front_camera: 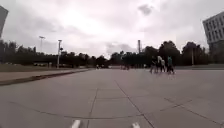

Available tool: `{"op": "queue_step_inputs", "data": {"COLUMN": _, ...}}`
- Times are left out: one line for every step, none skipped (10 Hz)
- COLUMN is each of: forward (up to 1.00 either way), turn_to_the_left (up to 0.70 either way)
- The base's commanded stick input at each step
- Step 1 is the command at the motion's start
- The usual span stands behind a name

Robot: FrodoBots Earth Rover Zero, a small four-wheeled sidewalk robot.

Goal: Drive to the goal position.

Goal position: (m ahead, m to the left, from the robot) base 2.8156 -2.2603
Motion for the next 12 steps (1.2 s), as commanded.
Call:
{"op": "queue_step_inputs", "data": {"forward": 1.0, "turn_to_the_left": 0.0}}
{"op": "queue_step_inputs", "data": {"forward": 1.0, "turn_to_the_left": 0.0}}
{"op": "queue_step_inputs", "data": {"forward": 1.0, "turn_to_the_left": 0.0}}
{"op": "queue_step_inputs", "data": {"forward": 1.0, "turn_to_the_left": 0.0}}
{"op": "queue_step_inputs", "data": {"forward": 1.0, "turn_to_the_left": 0.0}}
{"op": "queue_step_inputs", "data": {"forward": 1.0, "turn_to_the_left": 0.0}}
{"op": "queue_step_inputs", "data": {"forward": 1.0, "turn_to_the_left": 0.0}}
{"op": "queue_step_inputs", "data": {"forward": 1.0, "turn_to_the_left": 0.0}}
{"op": "queue_step_inputs", "data": {"forward": 1.0, "turn_to_the_left": 0.0}}
{"op": "queue_step_inputs", "data": {"forward": 1.0, "turn_to_the_left": 0.0}}
{"op": "queue_step_inputs", "data": {"forward": 1.0, "turn_to_the_left": 0.0}}
{"op": "queue_step_inputs", "data": {"forward": 1.0, "turn_to_the_left": 0.0}}
